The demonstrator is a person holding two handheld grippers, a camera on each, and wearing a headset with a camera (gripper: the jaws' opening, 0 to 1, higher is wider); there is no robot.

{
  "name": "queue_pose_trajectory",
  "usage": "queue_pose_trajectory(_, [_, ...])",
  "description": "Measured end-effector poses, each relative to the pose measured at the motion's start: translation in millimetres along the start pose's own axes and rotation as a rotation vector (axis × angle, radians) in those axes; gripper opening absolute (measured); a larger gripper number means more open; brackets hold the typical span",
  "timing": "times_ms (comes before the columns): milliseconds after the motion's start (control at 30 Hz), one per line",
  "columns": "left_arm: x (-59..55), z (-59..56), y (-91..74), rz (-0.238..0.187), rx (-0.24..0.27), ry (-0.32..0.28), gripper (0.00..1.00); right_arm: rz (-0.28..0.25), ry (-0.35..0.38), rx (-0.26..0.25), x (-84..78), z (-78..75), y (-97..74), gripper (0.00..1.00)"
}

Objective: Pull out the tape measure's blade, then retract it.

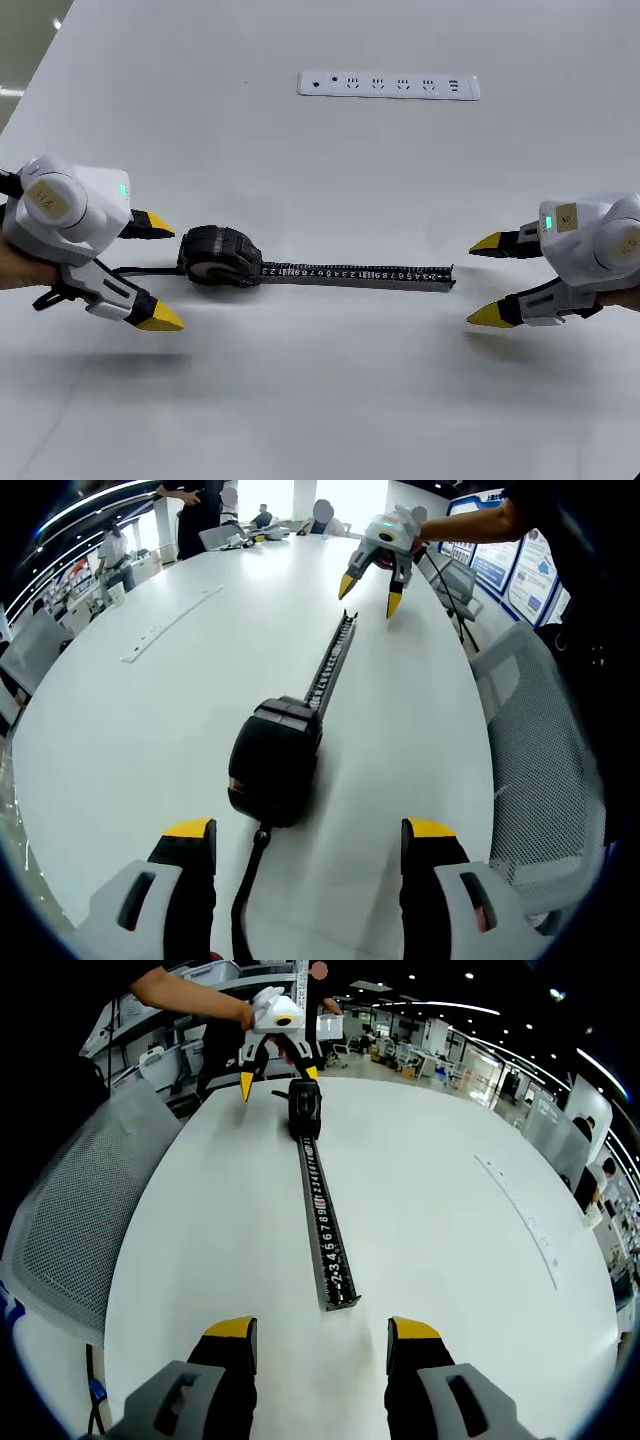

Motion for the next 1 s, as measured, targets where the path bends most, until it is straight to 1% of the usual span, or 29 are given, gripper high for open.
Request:
queue_pose_trajectory(100, [-0.2, -4.4, -0.8, -0.015, 0.008, -0.012, 0.74, -0.009, 0.024, -0.017, 1.4, 3.9, -3.3, 0.53])
queue_pose_trajectory(200, [-0.5, -8.6, -1.7, -0.042, 0.020, -0.034, 0.76, -0.017, 0.038, -0.034, 0.4, 8.7, -6.5, 0.56])
queue_pose_trajectory(267, [-0.9, -12.7, -2.6, -0.064, 0.030, -0.049, 0.78, -0.025, 0.065, -0.047, 0.0, 12.1, -9.2, 0.58])
queue_pose_trajectory(333, [-1.5, -18.2, -3.1, -0.086, 0.037, -0.063, 0.80, -0.036, 0.076, -0.059, -0.7, 15.8, -12.1, 0.60])
queue_pose_trajectory(467, [-5.0, -27.2, -3.5, -0.112, 0.049, -0.086, 0.82, -0.047, 0.112, -0.080, -2.6, 21.6, -16.2, 0.64])
queue_pose_trajectory(567, [-7.4, -33.9, -4.1, -0.136, 0.066, -0.111, 0.84, -0.054, 0.133, -0.093, -2.3, 28.7, -18.3, 0.67])
queue_pose_trajectory(700, [-8.7, -40.9, -4.4, -0.163, 0.083, -0.135, 0.86, -0.062, 0.161, -0.106, -2.7, 34.9, -20.4, 0.72])
queue_pose_trajectory(767, [-9.0, -43.7, -4.7, -0.178, 0.098, -0.151, 0.88, -0.074, 0.187, -0.121, -2.7, 36.7, -22.0, 0.73])
queue_pose_trajectory(900, [-6.2, -49.3, -4.9, -0.231, 0.131, -0.187, 0.89, -0.094, 0.229, -0.150, 0.7, 44.4, -25.3, 0.76])
queue_pose_trajectory(1000, [-4.7, -54.5, -3.3, -0.265, 0.144, -0.213, 0.90, -0.105, 0.253, -0.166, 2.6, 49.8, -26.4, 0.77])
Point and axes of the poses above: the centre of the closed fingertips' face, and the gripper's own axes: y roughly forward along the fingers, z roughly to its left, x roughly out of its top, the point moved 5 cm from there along -y, roughly backward along the fingers, and after that the axes turned 9 degrees about -x, right-handed, at the moved point
